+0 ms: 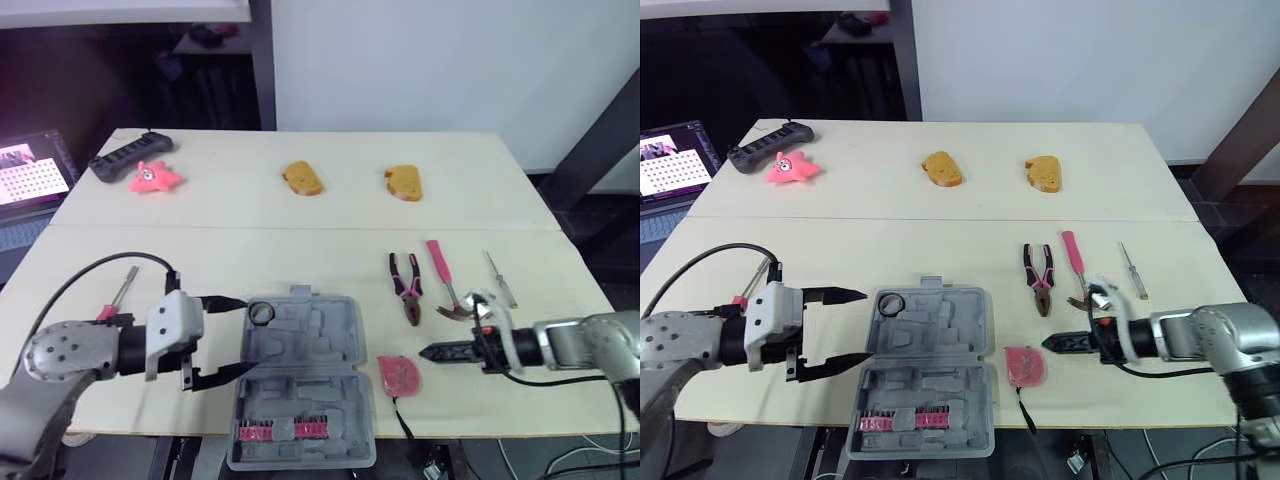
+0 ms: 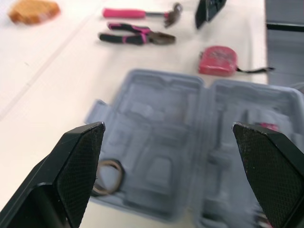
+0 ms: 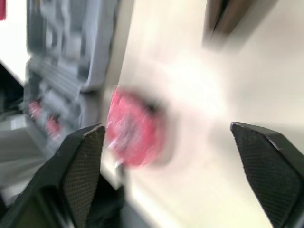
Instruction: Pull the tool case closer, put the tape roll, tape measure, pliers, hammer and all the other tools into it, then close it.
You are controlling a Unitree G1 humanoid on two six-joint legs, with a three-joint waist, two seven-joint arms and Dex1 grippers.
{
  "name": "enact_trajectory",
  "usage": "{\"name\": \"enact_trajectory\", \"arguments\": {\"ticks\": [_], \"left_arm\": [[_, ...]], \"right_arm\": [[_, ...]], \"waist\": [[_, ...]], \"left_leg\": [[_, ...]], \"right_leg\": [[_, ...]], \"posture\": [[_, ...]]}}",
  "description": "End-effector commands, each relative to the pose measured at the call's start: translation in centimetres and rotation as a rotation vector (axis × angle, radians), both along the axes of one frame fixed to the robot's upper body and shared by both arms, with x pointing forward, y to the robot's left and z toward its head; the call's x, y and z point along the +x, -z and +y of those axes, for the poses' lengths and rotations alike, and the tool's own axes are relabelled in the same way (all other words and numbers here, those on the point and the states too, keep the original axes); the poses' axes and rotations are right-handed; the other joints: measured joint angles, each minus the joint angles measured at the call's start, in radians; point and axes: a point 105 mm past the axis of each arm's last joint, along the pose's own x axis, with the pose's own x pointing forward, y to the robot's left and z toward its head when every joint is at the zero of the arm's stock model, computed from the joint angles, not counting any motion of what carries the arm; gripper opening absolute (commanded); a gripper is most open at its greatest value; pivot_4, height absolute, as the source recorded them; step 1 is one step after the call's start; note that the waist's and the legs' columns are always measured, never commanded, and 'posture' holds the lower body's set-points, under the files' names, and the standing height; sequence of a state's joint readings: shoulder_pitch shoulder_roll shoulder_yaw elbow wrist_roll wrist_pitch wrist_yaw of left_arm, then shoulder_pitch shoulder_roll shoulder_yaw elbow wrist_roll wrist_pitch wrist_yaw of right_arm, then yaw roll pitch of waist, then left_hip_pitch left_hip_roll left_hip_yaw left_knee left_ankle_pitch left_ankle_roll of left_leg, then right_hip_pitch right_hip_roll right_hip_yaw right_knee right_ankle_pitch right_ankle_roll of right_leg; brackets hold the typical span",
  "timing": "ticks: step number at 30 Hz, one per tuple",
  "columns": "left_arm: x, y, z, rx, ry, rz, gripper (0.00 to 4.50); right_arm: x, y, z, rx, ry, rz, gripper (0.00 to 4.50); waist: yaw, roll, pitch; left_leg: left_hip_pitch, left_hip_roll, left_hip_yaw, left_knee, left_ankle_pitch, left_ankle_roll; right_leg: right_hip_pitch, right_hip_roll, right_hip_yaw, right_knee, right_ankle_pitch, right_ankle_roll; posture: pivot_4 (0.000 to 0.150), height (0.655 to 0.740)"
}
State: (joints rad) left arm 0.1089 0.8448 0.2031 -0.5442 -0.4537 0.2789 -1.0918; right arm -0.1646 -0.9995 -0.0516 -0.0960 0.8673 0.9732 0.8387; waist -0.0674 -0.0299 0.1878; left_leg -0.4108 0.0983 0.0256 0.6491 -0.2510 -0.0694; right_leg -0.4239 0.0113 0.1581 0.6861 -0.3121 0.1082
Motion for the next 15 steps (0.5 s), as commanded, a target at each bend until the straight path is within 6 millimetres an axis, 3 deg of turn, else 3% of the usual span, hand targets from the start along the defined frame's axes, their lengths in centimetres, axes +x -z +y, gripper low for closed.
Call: {"name": "enact_trajectory", "arguments": {"ticks": [1, 8, 15], "left_arm": [[-0.2, -0.2, 0.1, -0.014, 0.036, 0.016, 4.5], [-0.8, -0.5, 0.9, -0.046, 0.141, 0.181, 4.5], [-1.0, -0.4, 0.7, -0.007, 0.193, 0.178, 4.5]], "right_arm": [[-0.5, -3.3, 1.8, -0.128, -0.236, -0.384, 4.47], [-4.1, -1.4, 4.3, -0.239, -0.593, -0.395, 4.47], [-4.1, 2.2, 5.5, -0.412, -0.792, -0.547, 4.47]], "waist": [[-0.002, 0.0, 0.0], [0.0, 0.0, 0.0], [-0.003, 0.0, 0.0]], "left_leg": [[0.0, 0.0, 0.0, 0.0, 0.0, 0.0], [0.001, 0.0, 0.0, 0.001, 0.0, 0.0], [0.001, 0.0, 0.0, 0.001, 0.0, 0.0]], "right_leg": [[0.0, 0.0, 0.0, 0.0, 0.0, 0.0], [0.001, 0.0, 0.0, 0.0, -0.001, -0.003], [0.001, 0.0, 0.0, 0.0, -0.002, -0.003]], "posture": [[0.15, 0.7129], [0.15, 0.7129], [0.15, 0.7129]]}}
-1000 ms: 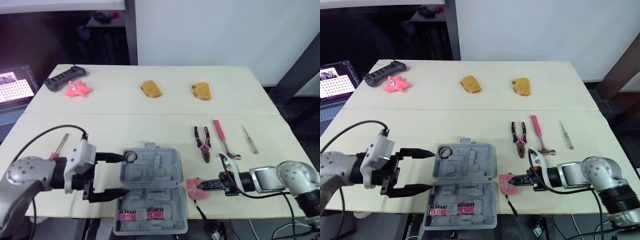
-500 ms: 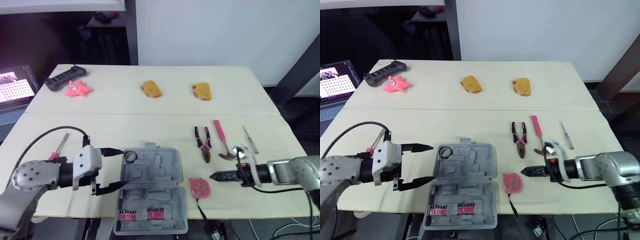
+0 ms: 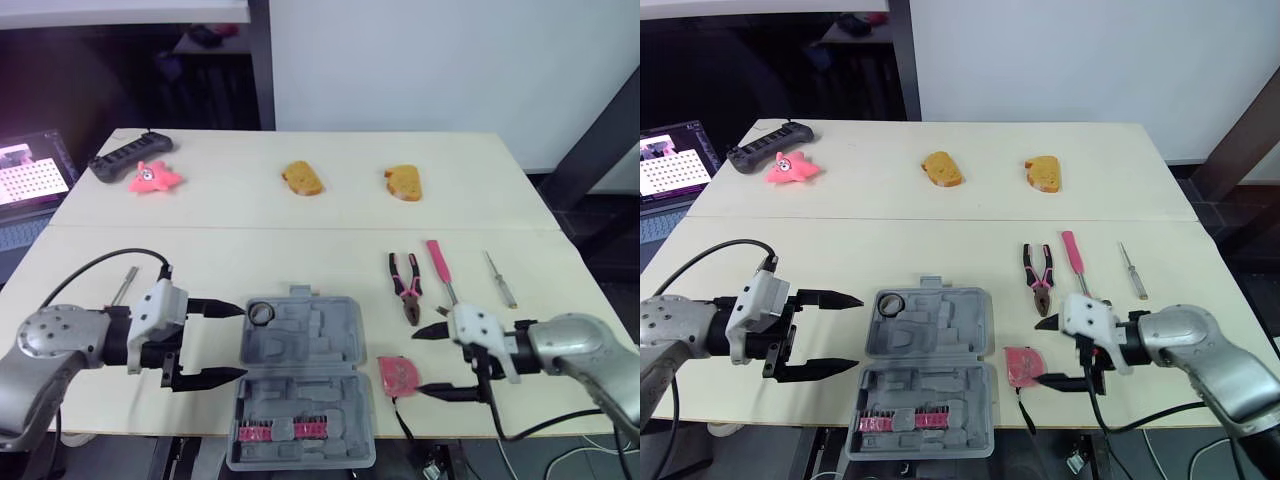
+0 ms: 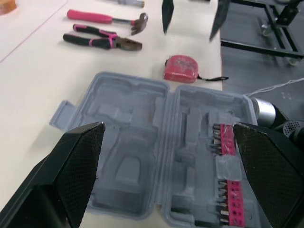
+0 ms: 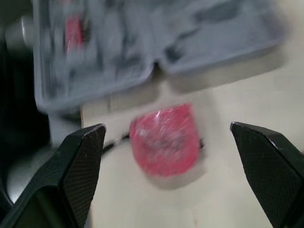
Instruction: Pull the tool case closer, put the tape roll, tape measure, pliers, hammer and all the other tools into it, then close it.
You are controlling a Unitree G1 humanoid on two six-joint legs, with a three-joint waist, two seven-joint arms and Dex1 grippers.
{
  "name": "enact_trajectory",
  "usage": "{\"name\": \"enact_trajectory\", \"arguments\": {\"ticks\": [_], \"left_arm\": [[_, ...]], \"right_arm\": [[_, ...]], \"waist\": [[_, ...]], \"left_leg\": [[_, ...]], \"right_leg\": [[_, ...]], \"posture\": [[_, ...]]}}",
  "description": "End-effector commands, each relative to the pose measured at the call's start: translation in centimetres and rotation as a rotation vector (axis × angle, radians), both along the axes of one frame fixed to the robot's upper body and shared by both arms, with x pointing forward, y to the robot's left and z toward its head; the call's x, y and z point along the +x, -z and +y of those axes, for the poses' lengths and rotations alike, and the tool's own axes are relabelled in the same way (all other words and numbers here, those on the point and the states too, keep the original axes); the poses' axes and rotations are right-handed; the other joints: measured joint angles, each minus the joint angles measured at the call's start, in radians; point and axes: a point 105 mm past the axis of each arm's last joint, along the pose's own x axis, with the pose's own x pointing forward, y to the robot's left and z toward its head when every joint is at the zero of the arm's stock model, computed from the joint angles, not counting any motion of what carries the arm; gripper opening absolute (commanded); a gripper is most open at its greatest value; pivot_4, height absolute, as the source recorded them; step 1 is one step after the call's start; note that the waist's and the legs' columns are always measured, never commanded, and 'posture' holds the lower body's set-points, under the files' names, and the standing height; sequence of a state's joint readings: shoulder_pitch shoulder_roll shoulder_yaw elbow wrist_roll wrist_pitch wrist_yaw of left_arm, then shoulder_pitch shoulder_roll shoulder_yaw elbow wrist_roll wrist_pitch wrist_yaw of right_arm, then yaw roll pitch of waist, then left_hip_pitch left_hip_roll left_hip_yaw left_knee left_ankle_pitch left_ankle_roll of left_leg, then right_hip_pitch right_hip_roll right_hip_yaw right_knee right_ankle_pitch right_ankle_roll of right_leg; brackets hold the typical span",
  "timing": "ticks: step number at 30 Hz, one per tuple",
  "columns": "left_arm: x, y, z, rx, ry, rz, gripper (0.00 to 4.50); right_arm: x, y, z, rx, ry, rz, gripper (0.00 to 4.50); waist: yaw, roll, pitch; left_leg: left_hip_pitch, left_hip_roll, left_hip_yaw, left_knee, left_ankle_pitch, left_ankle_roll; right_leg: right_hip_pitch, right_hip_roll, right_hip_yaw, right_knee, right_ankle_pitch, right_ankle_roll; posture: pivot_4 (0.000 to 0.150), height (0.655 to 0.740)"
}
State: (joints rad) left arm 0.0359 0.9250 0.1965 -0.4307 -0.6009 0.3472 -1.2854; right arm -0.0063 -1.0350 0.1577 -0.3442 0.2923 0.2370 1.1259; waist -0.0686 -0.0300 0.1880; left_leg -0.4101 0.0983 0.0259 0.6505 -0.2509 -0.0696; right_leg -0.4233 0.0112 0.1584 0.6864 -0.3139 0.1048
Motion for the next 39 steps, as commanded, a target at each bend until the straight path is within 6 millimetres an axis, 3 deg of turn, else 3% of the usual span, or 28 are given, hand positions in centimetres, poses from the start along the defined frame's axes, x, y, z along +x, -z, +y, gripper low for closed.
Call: {"name": "enact_trajectory", "arguments": {"ticks": [1, 18, 23, 31, 34, 37, 39], "left_arm": [[-0.5, 0.0, 0.0, 0.042, 0.059, -0.007, 4.5], [-0.5, 0.1, 0.6, 0.079, 0.056, 0.0, 4.5], [-0.3, 0.2, 0.6, 0.078, 0.051, -0.002, 4.5], [-0.2, 0.3, 1.2, 0.081, 0.019, -0.005, 4.5], [-0.4, 0.4, 1.9, 0.067, -0.021, -0.007, 4.5], [-0.8, 0.6, 2.1, 0.045, -0.044, -0.017, 4.5], [-1.1, 1.0, 2.3, 0.04, -0.074, -0.019, 4.5]], "right_arm": [[0.5, 0.9, 0.6, -0.04, -0.065, -0.087, 4.47], [1.4, 4.6, 0.6, -0.115, -0.026, -0.056, 4.47], [1.6, 4.4, 0.8, -0.092, 0.013, -0.042, 2.93], [2.4, 1.7, 1.2, -0.096, -0.004, -0.083, 2.93], [4.1, -1.4, 2.7, -0.09, -0.016, -0.149, 2.93], [7.0, -2.8, 3.4, -0.208, 0.016, -0.29, 2.93], [7.5, -3.8, 5.3, -0.191, -0.023, -0.222, 2.93]], "waist": [[-0.001, 0.0, 0.0], [0.001, 0.0, 0.0], [0.001, 0.0, 0.0], [0.0, 0.0, 0.0], [-0.003, 0.0, 0.0], [-0.001, 0.001, 0.0], [-0.001, 0.0, 0.0]], "left_leg": [[0.0, 0.0, 0.0, 0.0, 0.0, 0.0], [0.0, 0.0, 0.0, 0.001, 0.0, 0.0], [0.0, 0.0, 0.0, 0.001, 0.0, 0.0], [0.0, 0.0, 0.0, 0.001, 0.0, 0.0], [0.001, 0.0, 0.0, 0.001, 0.0, 0.0], [0.001, 0.0, 0.0, 0.001, 0.0, 0.0], [0.001, 0.0, 0.0, 0.001, 0.0, 0.0]], "right_leg": [[0.0, 0.0, 0.0, 0.0, 0.0, 0.0], [0.0, 0.0, 0.0, 0.001, 0.0, 0.0], [0.0, 0.0, 0.0, 0.001, 0.0, 0.0], [0.0, 0.0, 0.0, 0.002, 0.0, 0.001], [0.0, 0.0, 0.0, 0.002, 0.001, 0.002], [-0.001, 0.0, 0.0, 0.003, 0.002, 0.002], [-0.001, 0.0, 0.0, 0.003, 0.001, 0.001]], "posture": [[0.15, 0.7129], [0.15, 0.7129], [0.15, 0.7129], [0.15, 0.7129], [0.15, 0.7129], [0.15, 0.7129], [0.15, 0.7129]]}}
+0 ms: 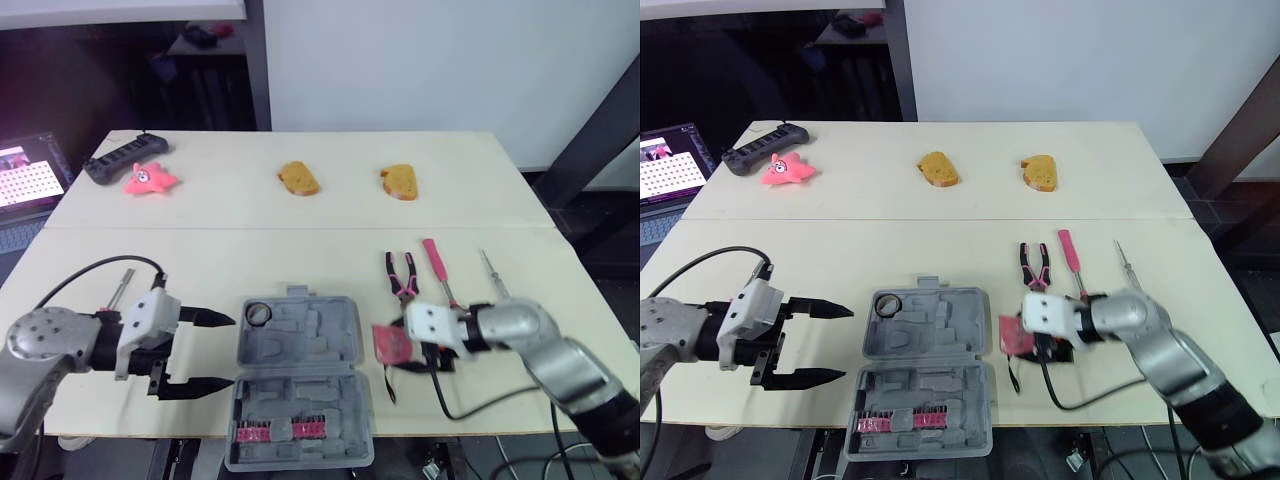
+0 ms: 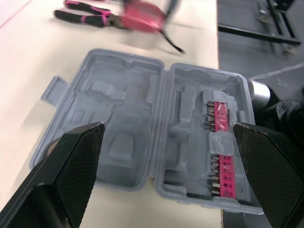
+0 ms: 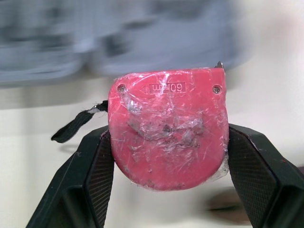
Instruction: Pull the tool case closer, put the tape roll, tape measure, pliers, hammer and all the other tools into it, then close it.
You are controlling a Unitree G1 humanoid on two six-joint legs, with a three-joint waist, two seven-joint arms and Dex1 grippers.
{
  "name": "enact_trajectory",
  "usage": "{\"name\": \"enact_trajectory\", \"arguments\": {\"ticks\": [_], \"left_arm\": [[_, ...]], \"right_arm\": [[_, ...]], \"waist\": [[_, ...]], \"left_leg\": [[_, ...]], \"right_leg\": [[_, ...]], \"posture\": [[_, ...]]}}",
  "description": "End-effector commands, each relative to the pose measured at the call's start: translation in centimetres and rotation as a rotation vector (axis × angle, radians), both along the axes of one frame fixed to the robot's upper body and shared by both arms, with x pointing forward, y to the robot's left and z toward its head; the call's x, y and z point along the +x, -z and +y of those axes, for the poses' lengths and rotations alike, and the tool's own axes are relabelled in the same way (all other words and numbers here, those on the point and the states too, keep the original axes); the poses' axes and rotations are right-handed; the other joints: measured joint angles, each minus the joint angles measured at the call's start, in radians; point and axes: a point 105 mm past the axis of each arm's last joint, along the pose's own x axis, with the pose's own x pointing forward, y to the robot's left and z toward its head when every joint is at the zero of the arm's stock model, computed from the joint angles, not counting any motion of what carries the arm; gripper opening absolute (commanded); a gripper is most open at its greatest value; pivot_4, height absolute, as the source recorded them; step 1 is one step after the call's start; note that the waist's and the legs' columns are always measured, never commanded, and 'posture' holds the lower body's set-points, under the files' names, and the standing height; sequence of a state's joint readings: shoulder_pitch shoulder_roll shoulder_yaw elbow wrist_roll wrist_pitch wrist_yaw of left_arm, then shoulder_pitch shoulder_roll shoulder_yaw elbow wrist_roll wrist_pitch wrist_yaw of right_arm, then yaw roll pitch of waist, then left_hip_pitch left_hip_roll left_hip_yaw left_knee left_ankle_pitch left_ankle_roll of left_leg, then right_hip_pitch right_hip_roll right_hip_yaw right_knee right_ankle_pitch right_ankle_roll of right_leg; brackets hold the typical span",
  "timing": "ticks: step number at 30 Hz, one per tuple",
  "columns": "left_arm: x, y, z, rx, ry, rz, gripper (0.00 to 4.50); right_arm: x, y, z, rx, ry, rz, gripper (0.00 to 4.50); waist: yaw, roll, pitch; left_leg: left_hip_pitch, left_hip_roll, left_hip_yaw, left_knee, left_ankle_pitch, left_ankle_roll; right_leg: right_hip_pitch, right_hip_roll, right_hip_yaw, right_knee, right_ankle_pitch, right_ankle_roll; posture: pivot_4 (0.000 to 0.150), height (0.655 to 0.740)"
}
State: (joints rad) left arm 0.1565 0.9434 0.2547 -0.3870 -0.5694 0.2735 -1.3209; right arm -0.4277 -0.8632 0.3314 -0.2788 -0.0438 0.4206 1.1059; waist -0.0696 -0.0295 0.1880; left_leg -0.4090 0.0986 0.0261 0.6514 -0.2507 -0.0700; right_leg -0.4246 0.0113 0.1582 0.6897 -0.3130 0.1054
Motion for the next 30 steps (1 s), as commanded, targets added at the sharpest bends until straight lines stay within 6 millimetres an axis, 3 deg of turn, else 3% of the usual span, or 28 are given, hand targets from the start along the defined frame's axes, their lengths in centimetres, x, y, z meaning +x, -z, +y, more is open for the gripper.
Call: {"name": "enact_trajectory", "arguments": {"ticks": [1, 5, 8, 12, 20, 30], "left_arm": [[-0.3, -0.3, 0.3, -0.002, -0.037, -0.055, 4.5], [-0.9, -0.1, 0.8, -0.006, -0.093, -0.065, 4.5], [-1.3, 0.1, 1.0, -0.001, -0.127, -0.074, 4.5], [-2.0, 0.7, 1.5, 0.006, -0.172, -0.059, 4.5], [-2.6, 0.6, 1.8, 0.002, -0.219, -0.06, 4.5], [-2.6, 0.5, 1.8, 0.004, -0.238, -0.065, 4.5]], "right_arm": [[0.4, -1.2, 2.8, -0.006, -0.056, 0.078, 2.93], [1.2, -2.7, 5.4, -0.017, -0.092, 0.102, 2.93], [0.6, -2.0, 5.8, -0.079, -0.072, 0.228, 2.93], [1.1, -1.4, 7.9, -0.092, -0.092, 0.221, 2.93], [2.4, 0.2, 9.2, -0.145, -0.059, 0.161, 2.93], [3.5, 1.4, 8.7, -0.206, -0.033, 0.137, 2.93]], "waist": [[-0.001, 0.0, 0.0], [0.004, 0.0, 0.0], [0.005, 0.0, 0.0], [-0.002, 0.0, 0.0], [-0.002, 0.0, 0.0], [-0.004, 0.0, 0.0]], "left_leg": [[0.0, 0.0, 0.0, 0.0, 0.0, 0.0], [0.0, 0.0, 0.0, 0.0, 0.0, 0.0], [-0.001, 0.0, 0.001, 0.0, 0.0, 0.0], [-0.001, 0.0, 0.001, 0.0, 0.0, 0.0], [-0.001, 0.0, 0.002, -0.001, 0.0, 0.0], [-0.001, 0.0, 0.002, -0.001, 0.0, 0.0]], "right_leg": [[0.0, 0.0, 0.0, 0.0, -0.001, -0.001], [-0.001, 0.0, 0.0, 0.001, -0.001, -0.001], [-0.001, -0.001, 0.0, 0.001, -0.001, -0.002], [-0.001, -0.001, 0.0, 0.001, -0.001, -0.002], [-0.003, -0.001, 0.0, 0.002, -0.001, -0.002], [-0.003, -0.001, 0.0, 0.002, -0.001, -0.002]], "posture": [[0.15, 0.7129], [0.15, 0.7129], [0.15, 0.7129], [0.15, 0.7129], [0.15, 0.7129], [0.15, 0.7129]]}}
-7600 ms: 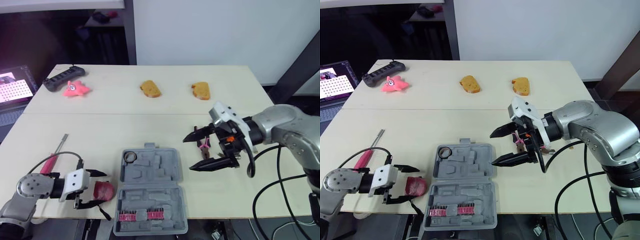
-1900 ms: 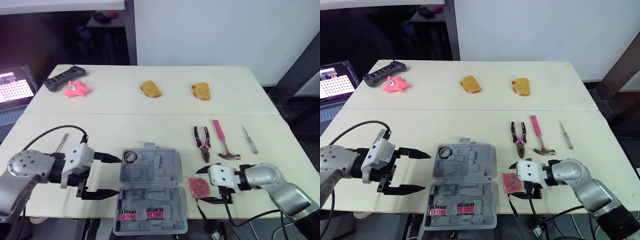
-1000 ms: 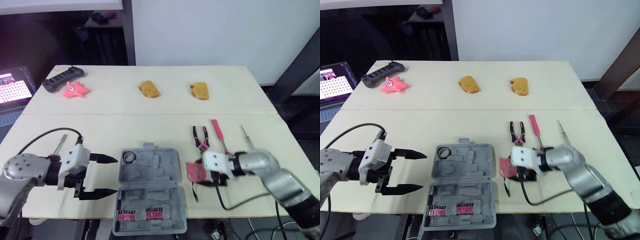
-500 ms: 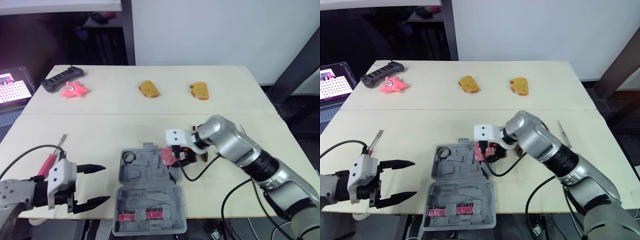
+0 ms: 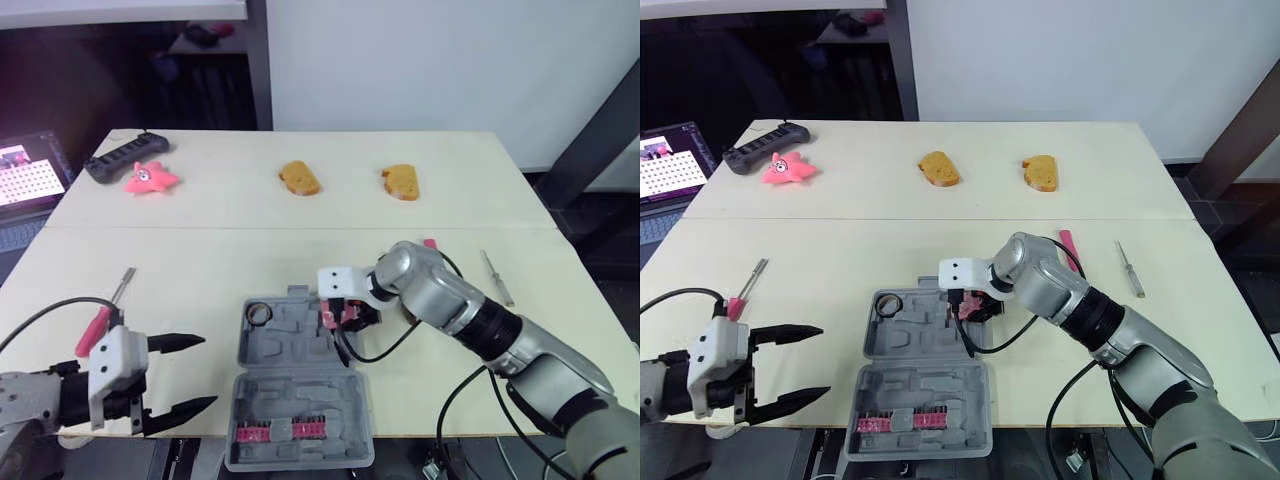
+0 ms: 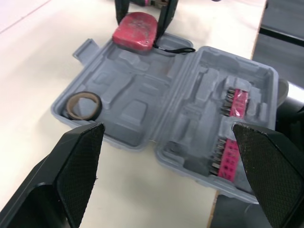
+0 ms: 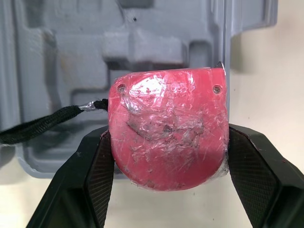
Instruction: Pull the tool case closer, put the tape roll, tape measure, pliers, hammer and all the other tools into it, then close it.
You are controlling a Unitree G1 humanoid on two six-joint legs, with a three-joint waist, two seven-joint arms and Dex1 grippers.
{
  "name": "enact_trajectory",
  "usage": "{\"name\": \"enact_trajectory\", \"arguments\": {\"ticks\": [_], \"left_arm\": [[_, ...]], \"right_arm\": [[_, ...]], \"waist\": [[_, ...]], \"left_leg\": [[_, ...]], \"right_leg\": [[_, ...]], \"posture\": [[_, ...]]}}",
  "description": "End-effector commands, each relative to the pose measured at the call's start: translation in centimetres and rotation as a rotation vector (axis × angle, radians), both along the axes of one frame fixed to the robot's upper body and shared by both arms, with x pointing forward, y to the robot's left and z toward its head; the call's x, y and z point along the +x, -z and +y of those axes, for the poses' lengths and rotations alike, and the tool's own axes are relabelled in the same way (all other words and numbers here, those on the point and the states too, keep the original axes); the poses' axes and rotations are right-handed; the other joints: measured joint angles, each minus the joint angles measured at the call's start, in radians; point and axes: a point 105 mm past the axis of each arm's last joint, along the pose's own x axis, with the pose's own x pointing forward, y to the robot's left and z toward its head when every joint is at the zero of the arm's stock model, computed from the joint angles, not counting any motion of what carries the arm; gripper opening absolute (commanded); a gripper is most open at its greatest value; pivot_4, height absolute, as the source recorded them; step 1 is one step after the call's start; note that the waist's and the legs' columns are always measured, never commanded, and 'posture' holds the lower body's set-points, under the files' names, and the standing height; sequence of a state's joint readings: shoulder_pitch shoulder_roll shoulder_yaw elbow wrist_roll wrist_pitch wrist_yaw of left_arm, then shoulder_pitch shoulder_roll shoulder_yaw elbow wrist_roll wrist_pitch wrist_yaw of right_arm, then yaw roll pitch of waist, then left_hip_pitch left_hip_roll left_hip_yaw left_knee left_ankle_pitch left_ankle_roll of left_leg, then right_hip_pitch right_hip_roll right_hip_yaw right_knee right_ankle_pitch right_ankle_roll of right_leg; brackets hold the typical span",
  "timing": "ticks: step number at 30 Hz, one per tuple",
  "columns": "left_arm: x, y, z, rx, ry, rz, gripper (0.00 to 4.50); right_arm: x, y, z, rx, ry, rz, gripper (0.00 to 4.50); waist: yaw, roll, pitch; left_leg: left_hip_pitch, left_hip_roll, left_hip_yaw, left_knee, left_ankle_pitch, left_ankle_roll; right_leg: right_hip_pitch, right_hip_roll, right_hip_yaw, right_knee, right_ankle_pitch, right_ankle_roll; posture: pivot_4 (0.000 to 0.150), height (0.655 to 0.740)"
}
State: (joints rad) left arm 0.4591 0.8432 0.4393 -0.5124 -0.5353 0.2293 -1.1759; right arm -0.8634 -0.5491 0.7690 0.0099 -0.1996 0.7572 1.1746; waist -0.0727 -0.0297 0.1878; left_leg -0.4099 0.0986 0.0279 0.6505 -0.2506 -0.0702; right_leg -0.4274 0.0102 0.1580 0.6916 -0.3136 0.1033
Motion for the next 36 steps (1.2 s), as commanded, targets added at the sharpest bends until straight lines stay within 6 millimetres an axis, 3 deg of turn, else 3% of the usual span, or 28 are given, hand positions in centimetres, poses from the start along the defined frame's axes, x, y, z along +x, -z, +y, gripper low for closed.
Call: {"name": "enact_trajectory", "arguments": {"ticks": [1, 16, 17, 18, 19, 26, 29, 32, 35, 36], "left_arm": [[0.0, -0.7, -0.1, 0.002, 0.004, -0.031, 4.5], [0.2, -0.3, 0.0, -0.004, 0.009, -0.015, 4.5], [0.2, -0.3, -0.1, -0.006, 0.011, -0.013, 4.5], [0.2, -0.3, -0.1, -0.008, 0.012, -0.011, 4.5], [0.2, -0.2, -0.1, -0.011, 0.013, -0.008, 4.5], [0.4, -0.4, 0.1, -0.01, 0.009, -0.01, 4.5], [0.4, -0.4, 0.2, -0.011, 0.01, -0.012, 4.5], [0.6, -0.4, 0.1, -0.015, 0.015, -0.017, 4.5], [0.8, -0.6, -0.1, -0.023, 0.022, -0.02, 4.5], [0.9, -0.6, -0.1, -0.025, 0.026, -0.021, 4.5]], "right_arm": [[0.4, -0.9, 0.6, 0.007, -0.019, -0.044, 2.93], [0.3, -1.2, 1.4, 0.048, 0.01, -0.039, 2.93], [0.3, -1.4, 1.4, 0.048, 0.004, -0.052, 3.99], [0.3, -1.6, 1.5, 0.048, 0.0, -0.061, 4.4], [0.2, -1.8, 1.5, 0.046, -0.012, -0.074, 4.46], [-0.5, -4.6, 1.7, 0.097, -0.076, -0.158, 4.46], [-0.8, -5.8, 2.1, 0.189, -0.091, -0.169, 4.46], [-0.7, -7.4, 2.9, 0.392, -0.115, -0.253, 4.46], [-1.4, -7.2, 2.4, 0.491, -0.155, -0.214, 4.46], [-1.8, -6.7, 2.0, 0.509, -0.154, -0.178, 4.22]], "waist": [[-0.001, 0.0, 0.0], [0.0, 0.0, 0.0], [0.0, 0.0, 0.0], [-0.001, 0.0, 0.0], [-0.001, 0.0, 0.0], [0.001, 0.0, 0.0], [0.0, 0.0, 0.0], [0.001, -0.001, 0.0], [0.002, -0.001, 0.0], [0.003, -0.001, 0.0]], "left_leg": [[0.0, 0.0, 0.0, 0.0, 0.0, 0.0], [0.0, 0.0, 0.0, 0.0, 0.0, 0.0], [0.0, 0.0, 0.0, 0.0, 0.0, 0.0], [0.0, 0.0, 0.0, 0.0, 0.0, 0.0], [0.0, 0.0, 0.0, 0.0, 0.0, 0.0], [0.0, 0.0, 0.0, -0.001, 0.0, 0.0], [0.0, 0.0, 0.0, 0.0, 0.0, 0.0], [0.0, 0.0, 0.0, -0.001, 0.0, 0.0], [0.0, 0.0, 0.0, -0.001, 0.0, 0.0], [0.0, 0.0, 0.0, -0.001, 0.0, 0.0]], "right_leg": [[0.0, 0.0, 0.0, 0.0, 0.0, 0.0], [0.0, 0.0, 0.0, 0.0, 0.0, 0.0], [0.0, 0.0, 0.0, 0.0, 0.0, 0.0], [0.0, 0.0, 0.0, 0.0, 0.0, 0.0], [0.0, 0.0, 0.0, 0.0, 0.0, 0.0], [-0.001, 0.0, 0.0, 0.0, 0.0, 0.0], [-0.001, 0.0, 0.0, 0.0, 0.0, 0.0], [-0.001, 0.0, 0.0, 0.0, 0.0, 0.0], [0.0, 0.0, 0.0, 0.0, 0.0, 0.0], [0.0, 0.0, 0.0, 0.0, 0.0, 0.0]], "posture": [[0.15, 0.7129], [0.15, 0.7129], [0.15, 0.7129], [0.15, 0.7129], [0.15, 0.7129], [0.15, 0.7129], [0.15, 0.7129], [0.15, 0.7129], [0.15, 0.7129], [0.15, 0.7129]]}}
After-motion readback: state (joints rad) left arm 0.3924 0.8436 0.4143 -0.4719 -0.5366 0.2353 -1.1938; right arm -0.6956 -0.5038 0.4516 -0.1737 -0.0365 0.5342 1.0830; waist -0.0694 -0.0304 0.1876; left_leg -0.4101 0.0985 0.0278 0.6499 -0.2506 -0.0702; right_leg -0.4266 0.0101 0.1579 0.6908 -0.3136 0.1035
